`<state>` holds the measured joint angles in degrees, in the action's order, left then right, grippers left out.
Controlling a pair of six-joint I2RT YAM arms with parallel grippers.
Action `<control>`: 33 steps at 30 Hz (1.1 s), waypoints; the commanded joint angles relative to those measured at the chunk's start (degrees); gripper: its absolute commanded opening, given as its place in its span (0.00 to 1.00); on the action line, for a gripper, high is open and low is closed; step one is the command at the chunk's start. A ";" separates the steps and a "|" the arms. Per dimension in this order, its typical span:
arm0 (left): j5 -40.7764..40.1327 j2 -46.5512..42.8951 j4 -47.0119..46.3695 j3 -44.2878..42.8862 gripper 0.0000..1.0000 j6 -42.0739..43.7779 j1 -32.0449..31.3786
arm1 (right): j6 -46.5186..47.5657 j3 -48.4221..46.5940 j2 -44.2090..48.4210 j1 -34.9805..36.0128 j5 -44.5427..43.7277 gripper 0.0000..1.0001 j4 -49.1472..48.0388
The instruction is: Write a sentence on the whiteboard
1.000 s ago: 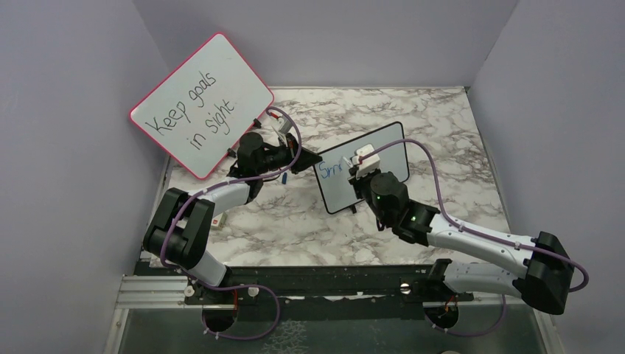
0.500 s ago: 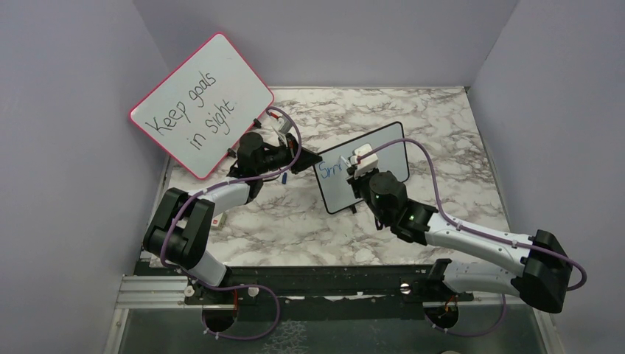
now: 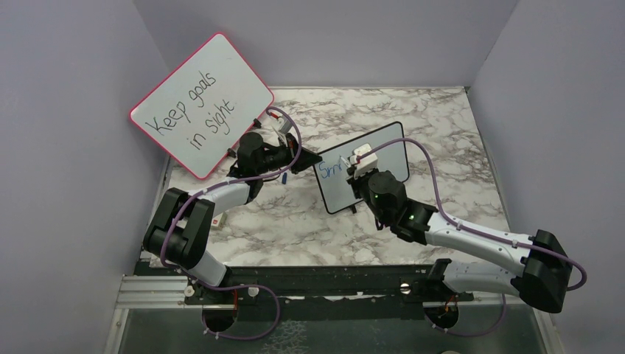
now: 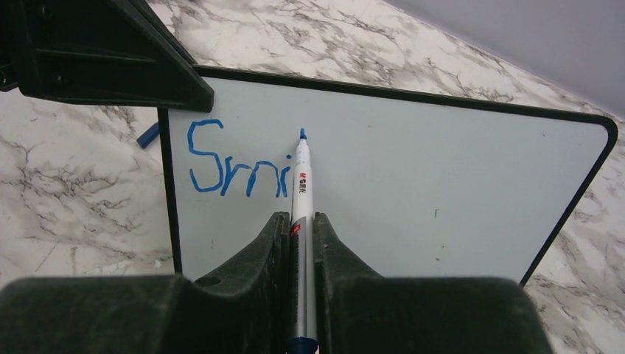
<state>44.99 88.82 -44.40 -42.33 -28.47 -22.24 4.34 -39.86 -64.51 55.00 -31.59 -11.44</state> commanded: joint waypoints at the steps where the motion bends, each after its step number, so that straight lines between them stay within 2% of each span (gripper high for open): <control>1: 2.14 -0.12 0.98 -0.56 0.00 0.35 -0.70 | -1.97 -0.45 0.77 -0.43 0.98 0.01 3.45; 10: 2.03 -0.14 0.98 -0.49 0.00 0.34 -0.70 | -4.20 0.12 0.94 -0.47 2.74 0.01 7.47; 33: 2.05 0.00 1.07 -0.74 0.00 0.34 -0.70 | -6.89 1.48 2.55 -0.42 2.90 0.01 10.65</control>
<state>44.95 88.82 -44.29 -42.33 -28.45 -22.24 -1.69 -39.05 -62.54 55.00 -29.74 -2.50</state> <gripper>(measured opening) 0.023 0.173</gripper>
